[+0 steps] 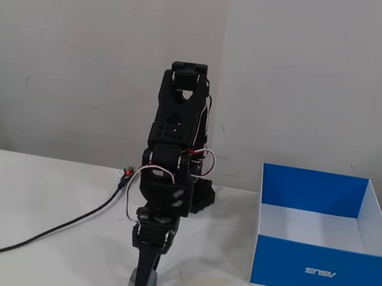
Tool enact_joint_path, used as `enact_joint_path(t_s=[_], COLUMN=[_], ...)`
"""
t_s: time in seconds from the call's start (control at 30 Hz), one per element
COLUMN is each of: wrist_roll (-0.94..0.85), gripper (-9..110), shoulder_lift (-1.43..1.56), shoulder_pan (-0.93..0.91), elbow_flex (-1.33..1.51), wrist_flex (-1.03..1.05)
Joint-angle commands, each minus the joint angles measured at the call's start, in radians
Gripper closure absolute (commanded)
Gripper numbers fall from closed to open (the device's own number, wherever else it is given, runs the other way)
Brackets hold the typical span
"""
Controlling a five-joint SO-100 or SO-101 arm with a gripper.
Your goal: Pick the gray block and keep it in the box.
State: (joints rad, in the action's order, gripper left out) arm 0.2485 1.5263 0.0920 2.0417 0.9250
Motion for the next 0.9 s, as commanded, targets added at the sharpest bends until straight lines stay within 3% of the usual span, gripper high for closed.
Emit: enact_joint_path(t_s=[0.0, 0.17, 0.53, 0.87], wrist_roll=[0.005, 0.003, -0.008, -0.009], gripper=[79, 90, 93, 93], shoulder_lift=[0.009, -0.002, -0.002, 0.253], shoulder_pan=[-0.017, -0.032, -0.038, 0.026], elbow_flex=[-0.066, -0.055, -0.063, -0.138], wrist_flex=[-0.017, -0.055, -0.071, 0.049])
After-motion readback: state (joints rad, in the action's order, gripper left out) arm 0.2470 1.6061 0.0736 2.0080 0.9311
